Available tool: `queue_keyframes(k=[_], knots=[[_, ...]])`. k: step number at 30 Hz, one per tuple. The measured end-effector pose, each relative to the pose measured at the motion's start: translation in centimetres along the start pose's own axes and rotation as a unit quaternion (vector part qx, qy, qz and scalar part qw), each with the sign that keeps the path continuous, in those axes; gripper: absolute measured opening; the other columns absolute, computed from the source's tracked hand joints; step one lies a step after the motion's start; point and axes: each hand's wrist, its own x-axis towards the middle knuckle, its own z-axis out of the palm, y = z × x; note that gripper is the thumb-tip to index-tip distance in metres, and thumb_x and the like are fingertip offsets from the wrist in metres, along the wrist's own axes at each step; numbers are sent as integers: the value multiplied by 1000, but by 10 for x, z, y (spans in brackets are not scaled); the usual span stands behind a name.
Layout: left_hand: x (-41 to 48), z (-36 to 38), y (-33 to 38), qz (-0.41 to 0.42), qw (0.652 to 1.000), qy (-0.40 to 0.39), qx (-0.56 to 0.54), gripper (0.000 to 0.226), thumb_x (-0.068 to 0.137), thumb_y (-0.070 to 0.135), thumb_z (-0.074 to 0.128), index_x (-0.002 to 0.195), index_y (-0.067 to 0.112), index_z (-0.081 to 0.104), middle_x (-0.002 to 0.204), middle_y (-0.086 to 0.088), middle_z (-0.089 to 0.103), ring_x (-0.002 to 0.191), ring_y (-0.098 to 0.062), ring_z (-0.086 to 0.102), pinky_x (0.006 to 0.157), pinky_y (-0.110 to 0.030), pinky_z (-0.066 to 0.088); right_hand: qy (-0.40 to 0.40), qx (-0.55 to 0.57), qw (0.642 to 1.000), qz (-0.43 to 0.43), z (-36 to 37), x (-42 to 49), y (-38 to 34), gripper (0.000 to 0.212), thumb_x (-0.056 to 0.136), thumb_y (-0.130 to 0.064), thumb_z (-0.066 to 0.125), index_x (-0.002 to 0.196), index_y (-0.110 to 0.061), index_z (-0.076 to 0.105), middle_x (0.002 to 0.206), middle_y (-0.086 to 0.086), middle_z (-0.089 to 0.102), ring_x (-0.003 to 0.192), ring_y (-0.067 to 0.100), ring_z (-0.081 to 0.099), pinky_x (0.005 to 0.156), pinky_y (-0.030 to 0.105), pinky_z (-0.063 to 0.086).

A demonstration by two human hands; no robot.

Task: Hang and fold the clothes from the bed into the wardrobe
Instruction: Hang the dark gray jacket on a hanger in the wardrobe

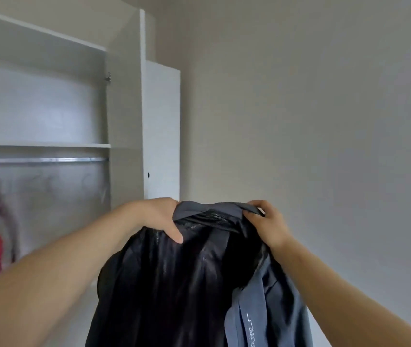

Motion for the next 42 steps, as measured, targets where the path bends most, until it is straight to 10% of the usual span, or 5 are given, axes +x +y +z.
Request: queue_keyframes(k=[7,12,28,32,42], knots=[[-34,-64,-180,-155,978,136,-23,30,78,12,70,108,9,64,106,-6,67,100,-21,61,92,-32,47,-172,93,980,29,200,38,5,19,90,-7,55,80,-18,67,76,-5,67,69,5,61,62,13,48],[-69,-90,-262,-195,953,215,85,18,76,24,72,83,25,56,78,10,59,72,-5,54,57,-13,36,-215,147,964,46,311,57,3,19,93,-13,52,85,-22,67,83,-5,69,76,10,64,65,18,50],[-103,-166,-466,-406,904,128,-33,26,84,16,63,105,28,55,108,4,62,104,-15,57,92,-26,45,-275,219,933,82,587,167,38,21,91,-14,54,76,-23,65,76,-2,65,74,15,62,65,25,50],[-82,-201,-511,-489,849,137,148,25,79,28,66,102,21,61,103,1,64,92,-15,57,78,-22,44,-298,205,929,72,646,209,46,15,91,-16,53,82,-21,64,86,1,65,82,19,62,69,26,50],[-66,-256,-612,-454,721,495,-170,25,93,11,45,113,3,60,98,-15,65,85,-27,59,75,-30,46,-342,133,930,-16,768,248,32,12,95,-22,48,90,-22,58,86,-7,60,77,4,54,58,16,37]])
